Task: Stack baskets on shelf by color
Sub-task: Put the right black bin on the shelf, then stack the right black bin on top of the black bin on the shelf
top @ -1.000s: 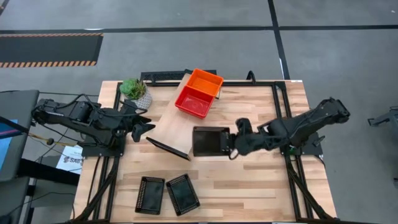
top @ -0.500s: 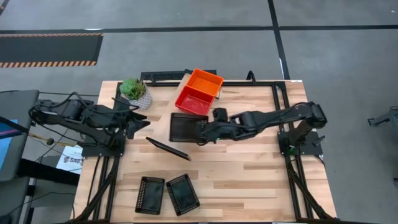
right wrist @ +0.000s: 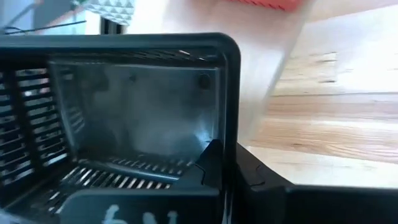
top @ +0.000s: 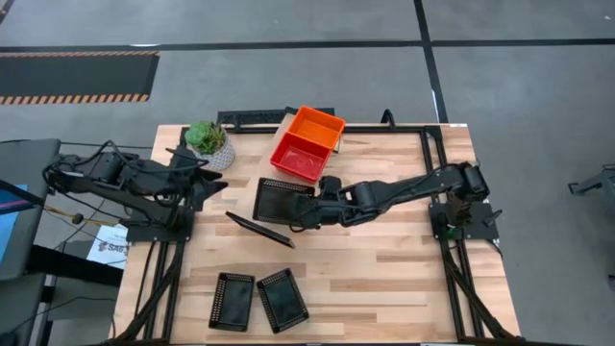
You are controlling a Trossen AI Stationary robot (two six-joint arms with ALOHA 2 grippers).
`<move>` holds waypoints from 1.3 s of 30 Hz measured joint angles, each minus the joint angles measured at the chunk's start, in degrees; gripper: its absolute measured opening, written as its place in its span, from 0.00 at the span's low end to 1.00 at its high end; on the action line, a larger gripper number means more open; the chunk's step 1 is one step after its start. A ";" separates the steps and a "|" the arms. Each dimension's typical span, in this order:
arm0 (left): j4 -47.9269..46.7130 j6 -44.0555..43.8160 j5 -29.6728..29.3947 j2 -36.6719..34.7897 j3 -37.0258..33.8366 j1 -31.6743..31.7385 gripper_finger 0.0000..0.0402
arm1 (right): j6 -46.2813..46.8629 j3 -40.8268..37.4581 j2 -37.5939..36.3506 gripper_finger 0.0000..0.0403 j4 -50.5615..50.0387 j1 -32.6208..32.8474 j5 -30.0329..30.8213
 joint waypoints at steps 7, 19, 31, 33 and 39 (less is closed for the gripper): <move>-0.11 1.72 0.09 0.04 0.00 0.00 0.51 | 0.53 -0.17 0.18 0.08 -0.33 -0.77 0.93; -0.26 2.40 0.13 0.04 0.00 0.00 0.51 | -0.10 -0.18 0.22 0.42 1.75 -1.91 0.89; -2.40 2.04 0.51 0.05 0.00 0.00 0.51 | -11.00 -0.20 -1.08 0.54 8.55 -2.82 -0.49; -3.19 1.41 0.51 0.04 0.00 0.00 0.51 | -13.62 -0.20 -2.49 0.53 9.39 -2.28 -0.59; -3.90 0.92 0.50 0.07 0.00 -0.01 0.51 | -25.41 -0.16 -4.26 0.52 10.17 1.36 -10.37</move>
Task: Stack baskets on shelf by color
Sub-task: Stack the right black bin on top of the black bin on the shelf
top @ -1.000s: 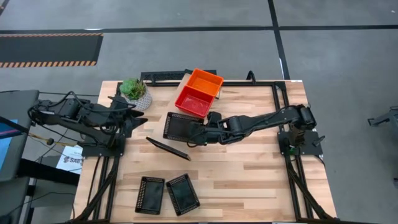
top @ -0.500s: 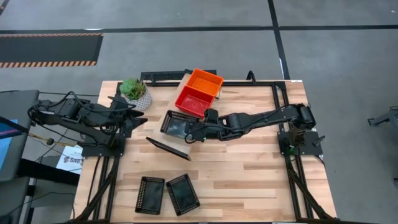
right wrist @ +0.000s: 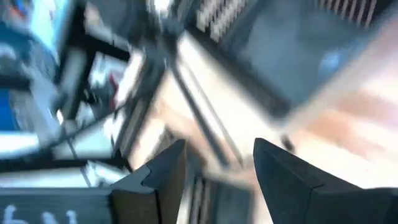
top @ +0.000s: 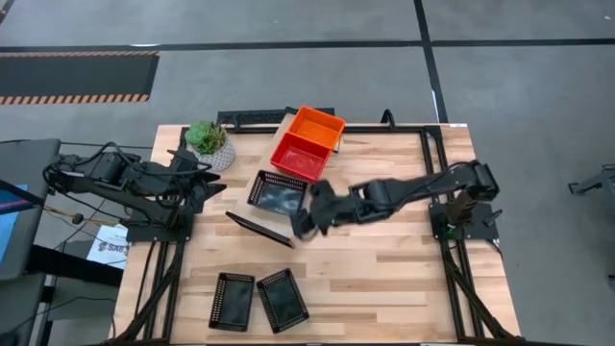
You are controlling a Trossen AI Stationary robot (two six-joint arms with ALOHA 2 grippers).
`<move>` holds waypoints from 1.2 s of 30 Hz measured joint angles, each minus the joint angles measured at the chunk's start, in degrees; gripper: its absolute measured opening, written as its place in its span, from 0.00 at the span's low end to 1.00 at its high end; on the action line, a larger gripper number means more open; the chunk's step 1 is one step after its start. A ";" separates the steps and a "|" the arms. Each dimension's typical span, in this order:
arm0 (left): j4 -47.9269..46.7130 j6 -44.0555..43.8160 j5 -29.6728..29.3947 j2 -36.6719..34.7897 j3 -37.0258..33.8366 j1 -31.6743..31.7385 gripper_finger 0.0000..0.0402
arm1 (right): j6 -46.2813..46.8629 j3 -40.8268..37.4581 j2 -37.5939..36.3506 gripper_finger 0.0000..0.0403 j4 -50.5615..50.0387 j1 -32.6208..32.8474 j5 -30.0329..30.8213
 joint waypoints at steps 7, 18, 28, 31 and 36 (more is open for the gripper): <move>-0.14 -1.51 -0.02 0.00 0.00 0.01 0.51 | -0.10 -0.11 5.25 0.50 -6.71 5.11 -3.58; -0.76 -1.05 -0.04 0.14 0.00 0.00 0.51 | -18.45 -0.07 14.56 0.49 -5.69 9.65 -12.98; -4.96 -1.35 1.05 0.14 0.00 0.01 0.51 | -37.14 -0.03 14.44 0.49 -0.04 12.78 -16.33; -5.19 -1.38 1.56 0.15 0.00 -0.01 0.51 | -39.17 -0.02 14.35 0.49 3.83 13.75 -16.66; -5.19 -1.39 1.87 0.13 0.00 -0.01 0.51 | -30.96 -0.02 14.82 0.49 4.14 13.87 -13.97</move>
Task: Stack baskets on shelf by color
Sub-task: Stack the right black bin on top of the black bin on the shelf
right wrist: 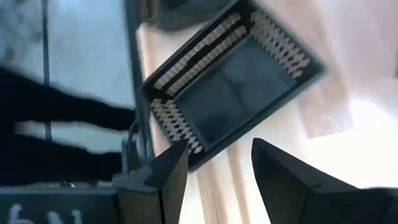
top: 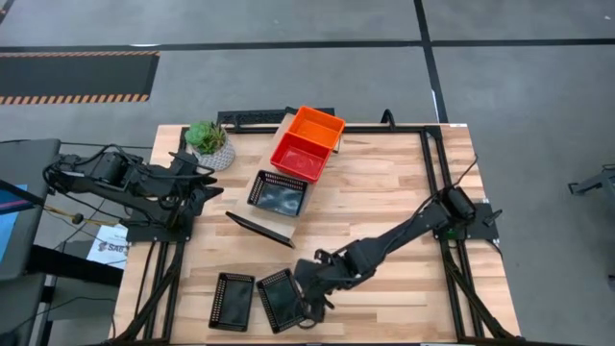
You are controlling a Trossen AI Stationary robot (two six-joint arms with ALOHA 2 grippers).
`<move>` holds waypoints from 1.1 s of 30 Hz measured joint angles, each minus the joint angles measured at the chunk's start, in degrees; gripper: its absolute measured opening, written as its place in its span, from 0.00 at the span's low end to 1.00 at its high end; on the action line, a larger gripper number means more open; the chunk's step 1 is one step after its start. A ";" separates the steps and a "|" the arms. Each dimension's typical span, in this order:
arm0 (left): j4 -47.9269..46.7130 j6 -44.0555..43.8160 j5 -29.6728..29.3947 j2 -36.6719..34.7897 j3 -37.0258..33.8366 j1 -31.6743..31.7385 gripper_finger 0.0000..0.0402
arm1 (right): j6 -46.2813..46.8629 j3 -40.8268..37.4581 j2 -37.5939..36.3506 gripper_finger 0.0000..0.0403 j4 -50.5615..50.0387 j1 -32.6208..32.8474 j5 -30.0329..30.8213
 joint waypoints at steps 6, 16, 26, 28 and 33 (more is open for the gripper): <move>-0.11 0.33 -1.99 0.01 0.00 0.00 0.51 | -4.06 0.00 0.00 0.49 0.26 -0.33 1.41; -0.13 -6.15 -3.32 0.00 0.00 0.00 0.51 | 11.51 -0.02 0.04 0.47 -3.28 -2.47 4.59; -0.20 -8.87 -3.40 0.28 -0.02 -0.02 0.51 | 19.54 -0.13 5.27 0.40 -2.32 -1.51 3.93; -0.44 -9.15 -3.42 0.44 -0.02 -0.02 0.51 | 20.72 -0.11 6.80 0.40 0.24 -1.45 2.43; -0.88 -9.23 -3.44 1.22 -0.04 -0.02 0.51 | 21.82 0.13 9.03 0.41 3.82 -1.68 1.36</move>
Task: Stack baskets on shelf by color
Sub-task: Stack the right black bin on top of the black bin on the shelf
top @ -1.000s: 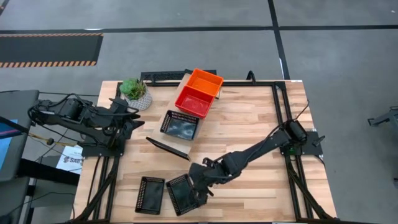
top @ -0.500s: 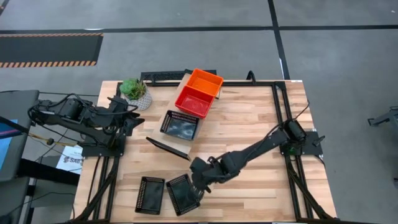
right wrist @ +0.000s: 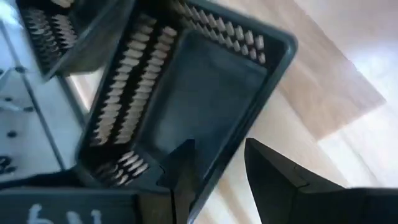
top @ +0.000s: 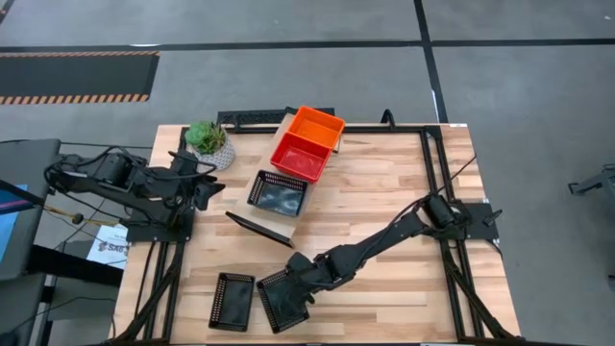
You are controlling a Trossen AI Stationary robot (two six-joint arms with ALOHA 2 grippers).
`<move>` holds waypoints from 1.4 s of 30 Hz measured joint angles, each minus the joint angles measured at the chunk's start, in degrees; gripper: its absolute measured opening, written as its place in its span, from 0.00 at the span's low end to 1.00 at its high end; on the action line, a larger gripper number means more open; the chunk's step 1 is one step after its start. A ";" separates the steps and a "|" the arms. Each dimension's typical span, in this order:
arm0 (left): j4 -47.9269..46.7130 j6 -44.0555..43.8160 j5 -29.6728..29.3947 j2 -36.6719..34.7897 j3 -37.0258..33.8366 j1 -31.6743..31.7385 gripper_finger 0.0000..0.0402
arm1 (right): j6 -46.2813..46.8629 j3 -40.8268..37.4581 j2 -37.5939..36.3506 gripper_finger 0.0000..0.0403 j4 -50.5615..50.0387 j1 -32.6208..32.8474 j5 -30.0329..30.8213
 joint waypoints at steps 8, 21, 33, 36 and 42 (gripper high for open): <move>-0.14 0.31 -1.53 1.83 0.00 0.02 0.51 | 0.26 -0.15 2.55 0.40 1.88 -0.14 -1.39; -0.17 1.68 -2.01 2.23 0.00 0.02 0.51 | 0.01 -0.15 3.23 0.03 1.37 -0.40 -1.98; -0.74 1.75 -1.97 2.14 0.00 0.02 0.51 | -3.77 9.17 2.36 0.06 -10.32 0.15 0.16; -1.15 1.75 -1.97 2.14 0.00 0.04 0.51 | -6.53 12.20 2.53 0.11 -15.45 0.13 0.15; -1.83 1.73 -1.95 2.16 0.00 0.02 0.51 | -12.83 14.10 2.51 0.29 -15.55 0.03 0.06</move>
